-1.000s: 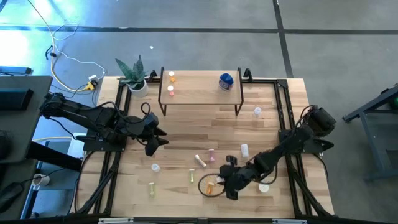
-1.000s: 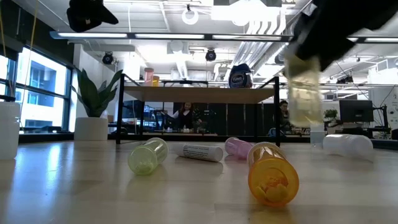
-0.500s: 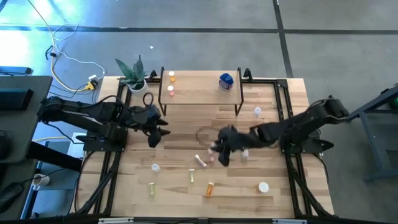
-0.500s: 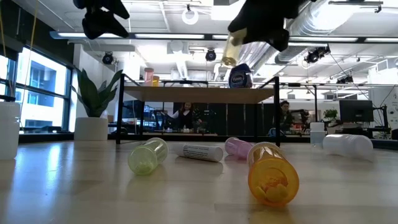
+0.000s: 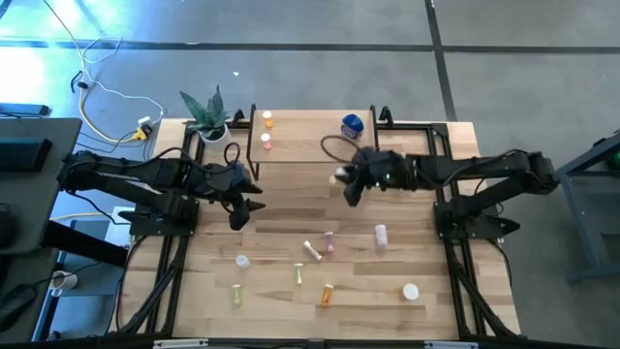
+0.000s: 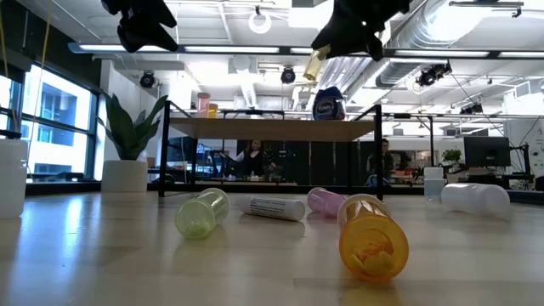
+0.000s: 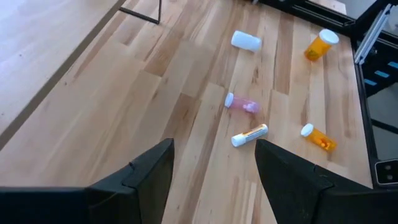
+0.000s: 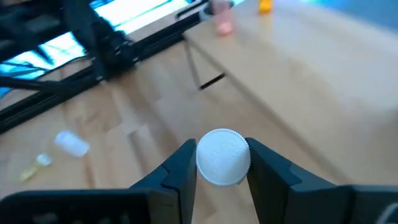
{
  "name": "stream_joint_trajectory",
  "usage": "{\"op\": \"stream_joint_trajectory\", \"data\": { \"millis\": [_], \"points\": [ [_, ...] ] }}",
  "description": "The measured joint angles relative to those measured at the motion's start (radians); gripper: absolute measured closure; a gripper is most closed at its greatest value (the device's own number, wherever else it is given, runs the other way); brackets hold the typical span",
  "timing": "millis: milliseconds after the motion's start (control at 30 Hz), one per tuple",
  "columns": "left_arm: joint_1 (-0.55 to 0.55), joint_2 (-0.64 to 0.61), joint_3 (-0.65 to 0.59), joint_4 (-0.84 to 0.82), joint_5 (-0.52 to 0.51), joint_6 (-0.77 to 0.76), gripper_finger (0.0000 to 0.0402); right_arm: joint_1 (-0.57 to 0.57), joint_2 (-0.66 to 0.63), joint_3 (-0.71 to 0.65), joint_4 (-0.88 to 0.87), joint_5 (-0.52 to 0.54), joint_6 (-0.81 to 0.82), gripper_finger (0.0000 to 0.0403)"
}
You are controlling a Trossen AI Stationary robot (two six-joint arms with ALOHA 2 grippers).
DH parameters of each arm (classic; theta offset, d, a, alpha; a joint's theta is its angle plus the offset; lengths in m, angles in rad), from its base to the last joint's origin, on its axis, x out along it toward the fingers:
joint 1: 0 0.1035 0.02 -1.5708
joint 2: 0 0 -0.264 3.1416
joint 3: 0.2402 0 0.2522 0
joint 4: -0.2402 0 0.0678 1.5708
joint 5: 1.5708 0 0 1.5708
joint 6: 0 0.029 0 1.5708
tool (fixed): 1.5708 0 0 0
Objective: Pick and place medicine bottles onto shelf by color
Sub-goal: Put the right yellow pill bottle on the shelf
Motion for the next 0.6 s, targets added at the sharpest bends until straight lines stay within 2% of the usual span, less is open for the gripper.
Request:
{"op": "stream_joint_trajectory", "data": {
  "millis": [233,333,500,600],
  "points": [
    [0.001,0.0,0.0,0.002,-0.001,0.01,0.0188,-0.14,0.01,0.158,-0.203,-0.008,-0.169,0.0296],
    [0.001,0.0,0.0,0.002,-0.001,-0.015,0.0188,-0.202,0.01,0.181,-0.279,-0.009,-0.209,0.0296],
    [0.001,0.0,0.0,0.001,-0.004,-0.036,0.0188,-0.292,0.017,0.186,-0.375,-0.1,-0.217,0.0296],
    [0.001,0.0,0.0,0.001,-0.005,-0.037,0.0188,-0.323,0.017,0.186,-0.413,-0.109,-0.219,0.0296]
  ]
}}
